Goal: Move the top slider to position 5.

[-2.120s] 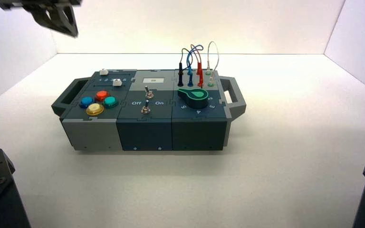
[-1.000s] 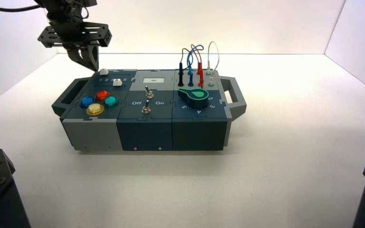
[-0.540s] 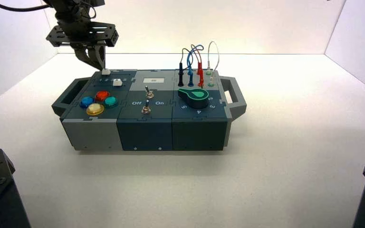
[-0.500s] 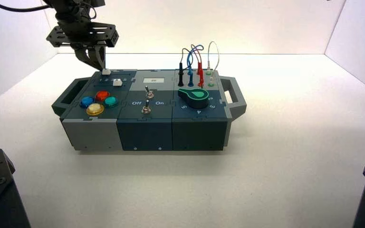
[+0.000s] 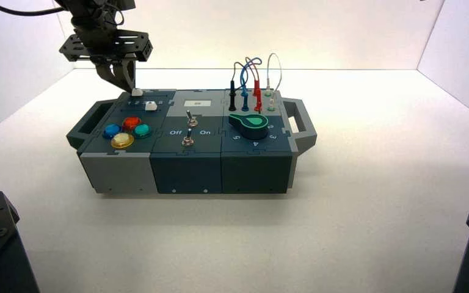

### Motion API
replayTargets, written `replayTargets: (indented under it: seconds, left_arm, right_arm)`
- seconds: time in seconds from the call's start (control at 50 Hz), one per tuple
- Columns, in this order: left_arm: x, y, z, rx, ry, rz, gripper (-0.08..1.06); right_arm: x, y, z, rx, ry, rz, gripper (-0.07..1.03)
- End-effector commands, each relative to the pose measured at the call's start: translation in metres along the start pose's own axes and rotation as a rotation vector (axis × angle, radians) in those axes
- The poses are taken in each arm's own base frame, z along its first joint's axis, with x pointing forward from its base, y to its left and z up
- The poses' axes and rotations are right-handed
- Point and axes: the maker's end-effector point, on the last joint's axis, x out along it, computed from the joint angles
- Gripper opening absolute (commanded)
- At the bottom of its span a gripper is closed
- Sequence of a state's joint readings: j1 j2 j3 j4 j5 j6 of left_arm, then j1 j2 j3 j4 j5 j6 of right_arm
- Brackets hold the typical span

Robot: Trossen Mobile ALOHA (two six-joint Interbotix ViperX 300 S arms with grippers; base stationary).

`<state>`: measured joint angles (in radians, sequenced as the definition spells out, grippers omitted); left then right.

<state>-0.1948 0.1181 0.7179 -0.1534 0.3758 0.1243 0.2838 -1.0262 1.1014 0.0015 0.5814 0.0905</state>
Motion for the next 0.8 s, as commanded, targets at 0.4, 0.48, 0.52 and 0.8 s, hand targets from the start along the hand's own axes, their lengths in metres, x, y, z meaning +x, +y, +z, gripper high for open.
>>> replayTargets:
  seconds: [0.4, 0.48, 0.52, 0.8]
  left_arm:
    - [-0.004, -0.016, 0.010, 0.042, -0.027, -0.016, -0.03]
    - [-0.003, -0.017, 0.010, 0.044, -0.025, -0.017, -0.03]
    - [-0.002, -0.018, 0.010, 0.047, -0.025, -0.018, -0.03]
    - [0.000, -0.026, 0.011, 0.066, -0.022, -0.026, -0.03]
  right_arm:
    - [-0.002, 0.000, 0.009, 0.010, -0.020, 0.000, -0.02]
    - [-0.002, 0.000, 0.009, 0.010, -0.020, 0.000, -0.02]
    - [-0.002, 0.000, 0.009, 0.010, -0.020, 0.000, -0.02]
    - [-0.002, 0.000, 0.010, 0.008, -0.022, 0.000, -0.02]
